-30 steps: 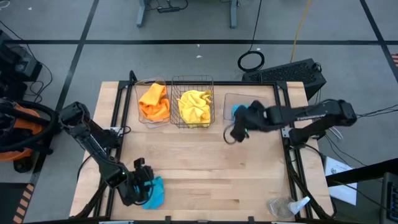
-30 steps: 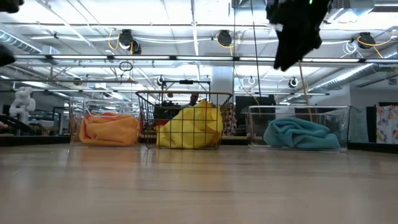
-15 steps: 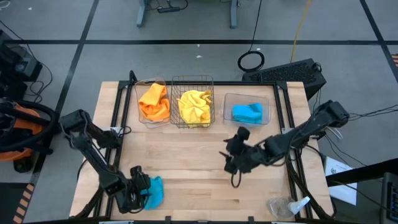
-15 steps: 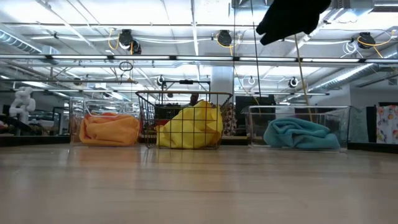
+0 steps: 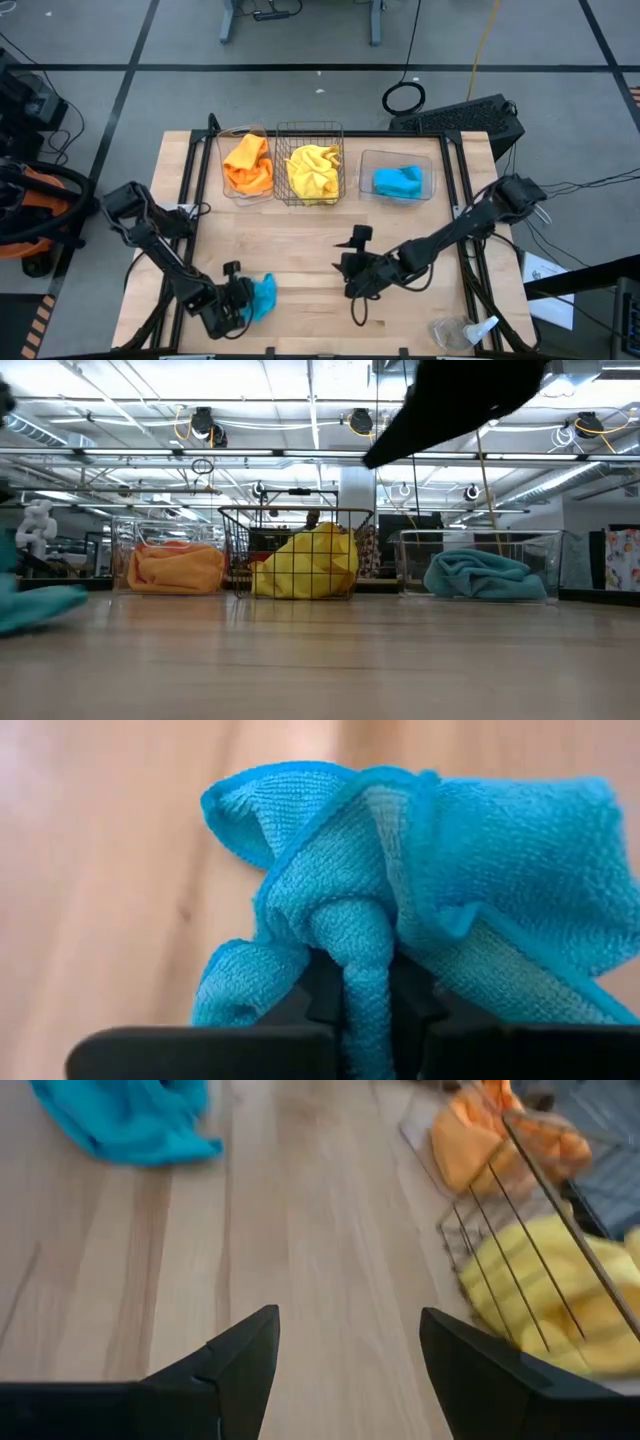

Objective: Sort microfiber towel by color & place in baskets
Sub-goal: Put the blue microfiber cloth into the right transparent bin

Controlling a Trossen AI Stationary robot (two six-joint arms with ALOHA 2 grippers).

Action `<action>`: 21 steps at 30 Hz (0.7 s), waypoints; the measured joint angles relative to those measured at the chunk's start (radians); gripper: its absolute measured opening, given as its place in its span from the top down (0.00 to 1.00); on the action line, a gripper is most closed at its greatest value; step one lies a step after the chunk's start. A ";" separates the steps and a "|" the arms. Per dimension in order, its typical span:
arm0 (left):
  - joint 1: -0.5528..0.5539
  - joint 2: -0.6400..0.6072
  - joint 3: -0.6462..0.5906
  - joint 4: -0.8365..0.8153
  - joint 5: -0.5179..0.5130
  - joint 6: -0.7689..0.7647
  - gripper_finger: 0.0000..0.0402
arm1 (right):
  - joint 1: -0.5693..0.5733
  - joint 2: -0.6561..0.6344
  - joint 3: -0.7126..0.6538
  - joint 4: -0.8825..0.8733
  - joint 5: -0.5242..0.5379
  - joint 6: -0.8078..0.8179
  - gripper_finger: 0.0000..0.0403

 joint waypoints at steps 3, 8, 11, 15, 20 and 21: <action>0.024 0.002 -0.002 -0.006 -0.070 0.027 0.91 | -0.010 0.041 0.000 0.112 -0.001 -0.064 0.42; 0.091 -0.014 -0.005 -0.068 -0.140 0.047 0.86 | -0.022 0.119 0.000 0.409 -0.063 -0.172 0.42; 0.133 -0.043 -0.004 -0.067 -0.186 0.097 0.86 | -0.028 0.175 0.001 0.596 -0.156 -0.229 0.42; 0.178 -0.079 0.027 -0.041 -0.245 0.215 0.89 | -0.038 0.251 0.005 0.782 -0.183 -0.250 0.42; 0.215 -0.110 0.074 0.033 -0.281 0.415 0.88 | -0.075 0.313 0.036 0.838 -0.243 -0.206 0.36; 0.225 -0.112 0.085 0.040 -0.284 0.451 0.88 | -0.079 0.320 0.042 0.835 -0.241 -0.206 0.34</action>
